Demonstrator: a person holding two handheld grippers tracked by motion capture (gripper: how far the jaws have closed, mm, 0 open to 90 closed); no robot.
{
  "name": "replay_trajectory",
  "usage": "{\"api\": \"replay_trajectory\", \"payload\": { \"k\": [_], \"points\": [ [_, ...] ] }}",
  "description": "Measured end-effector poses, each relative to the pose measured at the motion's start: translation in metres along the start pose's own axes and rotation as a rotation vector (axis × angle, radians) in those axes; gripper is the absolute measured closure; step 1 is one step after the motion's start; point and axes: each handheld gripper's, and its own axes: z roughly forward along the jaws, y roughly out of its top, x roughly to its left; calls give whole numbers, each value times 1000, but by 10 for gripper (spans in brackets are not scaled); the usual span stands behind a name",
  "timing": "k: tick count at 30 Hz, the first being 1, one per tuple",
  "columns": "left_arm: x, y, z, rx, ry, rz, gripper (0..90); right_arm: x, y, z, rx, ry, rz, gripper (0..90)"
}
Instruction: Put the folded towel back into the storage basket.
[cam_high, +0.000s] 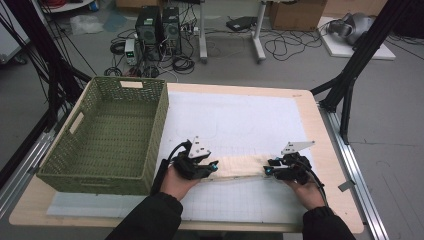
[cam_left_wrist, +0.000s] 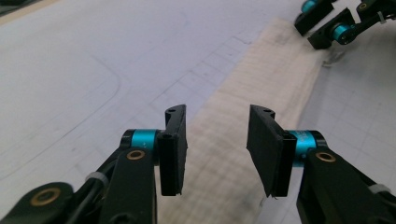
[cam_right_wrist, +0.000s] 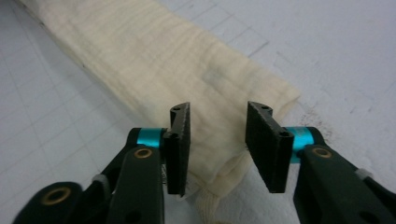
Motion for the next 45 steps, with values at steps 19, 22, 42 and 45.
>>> {"api": "replay_trajectory", "payload": {
  "k": [19,22,42,45],
  "points": [
    [-7,53,52,171,-211,170,434,-1,-21,-37,-89,-5,35,284],
    [-8,52,62,193,-226,157,426,0,-23,-39,-86,-10,30,276],
    [-9,35,90,357,-277,128,323,1,-35,-49,-88,-11,31,260],
    [-11,34,90,359,-279,127,302,2,-34,-48,-83,-8,29,259]
  ]
}}
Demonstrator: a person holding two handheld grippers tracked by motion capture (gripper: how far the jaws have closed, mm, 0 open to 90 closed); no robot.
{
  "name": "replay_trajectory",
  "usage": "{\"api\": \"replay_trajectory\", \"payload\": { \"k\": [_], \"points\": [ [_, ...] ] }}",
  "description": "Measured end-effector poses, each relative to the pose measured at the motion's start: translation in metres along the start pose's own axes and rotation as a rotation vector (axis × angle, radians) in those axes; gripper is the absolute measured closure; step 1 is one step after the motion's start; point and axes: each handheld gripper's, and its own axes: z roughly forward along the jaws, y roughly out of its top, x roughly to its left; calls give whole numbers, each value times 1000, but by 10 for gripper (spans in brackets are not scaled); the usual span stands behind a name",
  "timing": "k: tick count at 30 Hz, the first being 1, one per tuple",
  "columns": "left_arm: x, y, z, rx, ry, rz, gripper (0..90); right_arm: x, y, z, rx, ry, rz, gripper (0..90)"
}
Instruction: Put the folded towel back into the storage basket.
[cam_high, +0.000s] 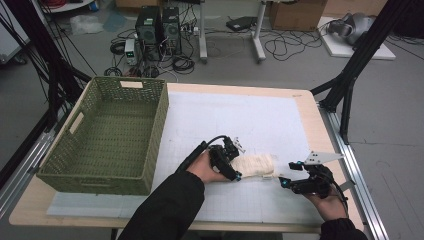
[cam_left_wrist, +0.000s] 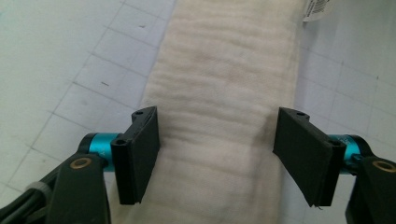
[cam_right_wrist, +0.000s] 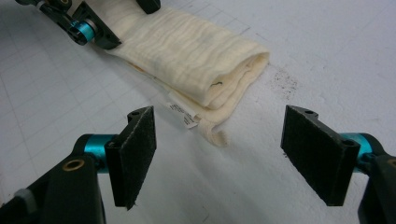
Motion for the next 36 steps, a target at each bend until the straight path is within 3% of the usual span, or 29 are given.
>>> {"api": "replay_trajectory", "payload": {
  "k": [5,11,17,20,26,36],
  "points": [
    [-3,-1,1,-5,22,13,306,0,0,3,7,-1,-13,256],
    [-5,-7,0,-48,47,13,337,1,1,3,10,-4,-14,253],
    [-6,-7,1,-50,65,5,373,2,3,6,12,-2,-16,248],
    [-5,-5,0,-42,91,-4,459,3,4,7,14,-4,-19,246],
    [-6,-3,1,-33,114,-9,517,3,6,10,14,-3,-25,246],
    [-6,0,1,-25,127,-13,585,3,8,11,14,-1,-24,246]
  ]
}}
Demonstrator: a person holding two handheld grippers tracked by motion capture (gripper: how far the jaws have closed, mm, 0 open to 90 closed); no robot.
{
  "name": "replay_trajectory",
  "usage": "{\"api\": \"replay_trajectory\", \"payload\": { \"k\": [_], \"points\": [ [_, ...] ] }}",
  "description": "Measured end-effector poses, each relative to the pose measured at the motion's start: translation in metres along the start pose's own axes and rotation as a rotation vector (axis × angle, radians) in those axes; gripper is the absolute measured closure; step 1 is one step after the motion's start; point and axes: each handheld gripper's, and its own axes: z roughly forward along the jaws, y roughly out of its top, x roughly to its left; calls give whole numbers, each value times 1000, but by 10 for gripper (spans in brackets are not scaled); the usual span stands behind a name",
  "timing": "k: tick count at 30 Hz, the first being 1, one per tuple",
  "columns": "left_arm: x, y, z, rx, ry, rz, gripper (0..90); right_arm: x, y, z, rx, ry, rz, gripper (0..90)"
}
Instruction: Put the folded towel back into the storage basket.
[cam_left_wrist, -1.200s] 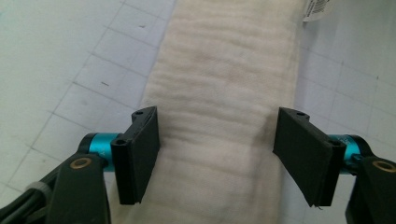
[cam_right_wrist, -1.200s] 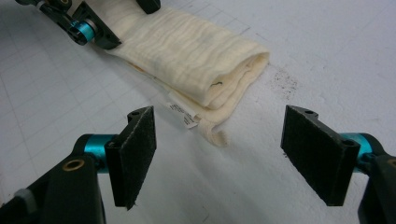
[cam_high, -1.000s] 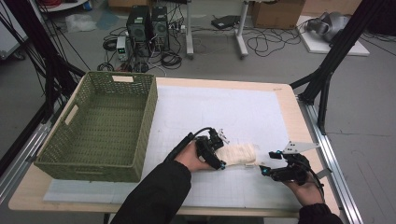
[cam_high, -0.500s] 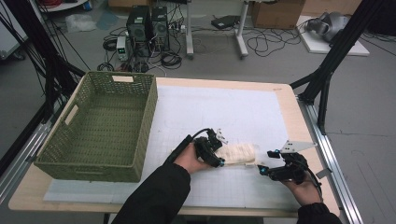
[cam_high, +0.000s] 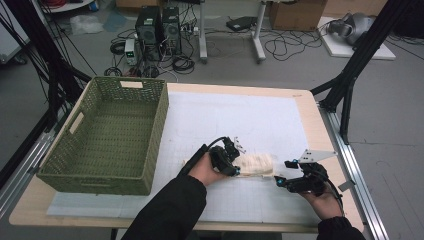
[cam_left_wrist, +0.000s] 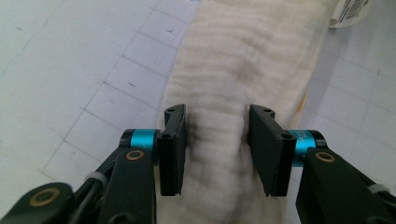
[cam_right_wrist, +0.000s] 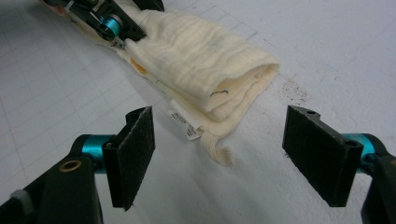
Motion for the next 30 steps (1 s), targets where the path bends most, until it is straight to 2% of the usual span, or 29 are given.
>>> {"api": "replay_trajectory", "payload": {
  "k": [5,6,7,8,9,11,14,16,17,21,25,27,30],
  "points": [
    [0,0,-1,-2,-12,0,626,0,0,0,1,1,4,245],
    [1,-1,-1,-6,-27,-5,619,0,-1,0,1,2,3,246],
    [4,-1,-1,-11,-61,-22,588,-1,-1,0,-1,0,-3,245],
    [5,-2,0,-15,-99,-42,518,-2,-1,-1,0,1,1,246],
    [6,-2,0,-10,-118,-39,438,-2,-2,-1,-3,0,7,246],
    [4,-1,1,-9,-110,-26,410,-5,-3,-3,-6,-1,13,246],
    [5,0,-1,-8,-109,-34,404,-7,-4,-4,-11,-3,19,246],
    [3,1,-6,-44,-86,8,413,-6,-5,-4,-9,-8,20,246],
    [2,3,-9,-68,-84,14,415,-7,-5,-5,-8,-7,16,246],
    [1,16,-11,-35,-53,81,397,-7,-4,-3,-10,-4,21,246],
    [0,23,-2,39,-54,109,383,-5,-3,-3,-4,1,15,246],
    [1,21,5,77,-86,103,377,-5,-4,-4,-4,4,19,246],
    [4,20,8,83,-116,79,357,-7,-6,-6,-10,-1,23,246]
  ]
}}
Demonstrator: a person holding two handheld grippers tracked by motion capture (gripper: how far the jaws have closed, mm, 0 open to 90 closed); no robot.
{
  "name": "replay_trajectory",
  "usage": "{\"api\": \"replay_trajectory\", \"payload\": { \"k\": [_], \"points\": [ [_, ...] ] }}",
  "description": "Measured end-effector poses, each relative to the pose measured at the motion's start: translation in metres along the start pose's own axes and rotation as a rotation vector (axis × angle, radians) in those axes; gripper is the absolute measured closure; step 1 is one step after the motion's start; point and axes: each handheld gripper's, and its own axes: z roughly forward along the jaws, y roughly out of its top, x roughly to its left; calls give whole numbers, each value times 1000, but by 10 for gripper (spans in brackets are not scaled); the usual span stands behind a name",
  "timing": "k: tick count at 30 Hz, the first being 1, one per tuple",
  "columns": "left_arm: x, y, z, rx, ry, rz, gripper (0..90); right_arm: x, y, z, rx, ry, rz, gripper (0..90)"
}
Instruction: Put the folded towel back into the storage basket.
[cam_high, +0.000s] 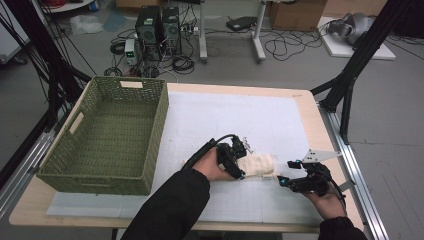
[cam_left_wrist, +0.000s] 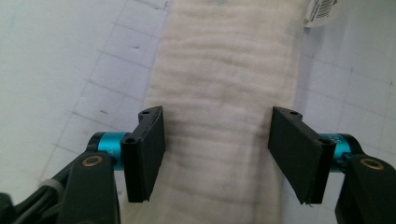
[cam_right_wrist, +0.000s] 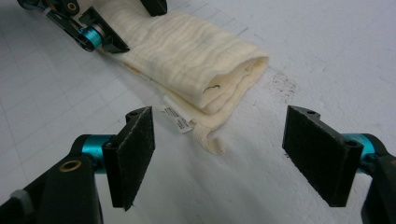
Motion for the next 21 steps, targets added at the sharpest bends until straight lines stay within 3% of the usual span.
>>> {"api": "replay_trajectory", "payload": {
  "k": [5,9,16,21],
  "points": [
    [6,-2,-2,2,-56,-22,320,0,-1,-3,-5,0,6,246],
    [5,-2,-1,12,-70,-11,286,0,-1,-2,-2,5,3,246],
    [-4,1,2,42,8,57,308,1,0,-1,2,5,2,246],
    [-6,3,2,51,42,61,365,1,0,-1,1,2,2,246]
  ]
}}
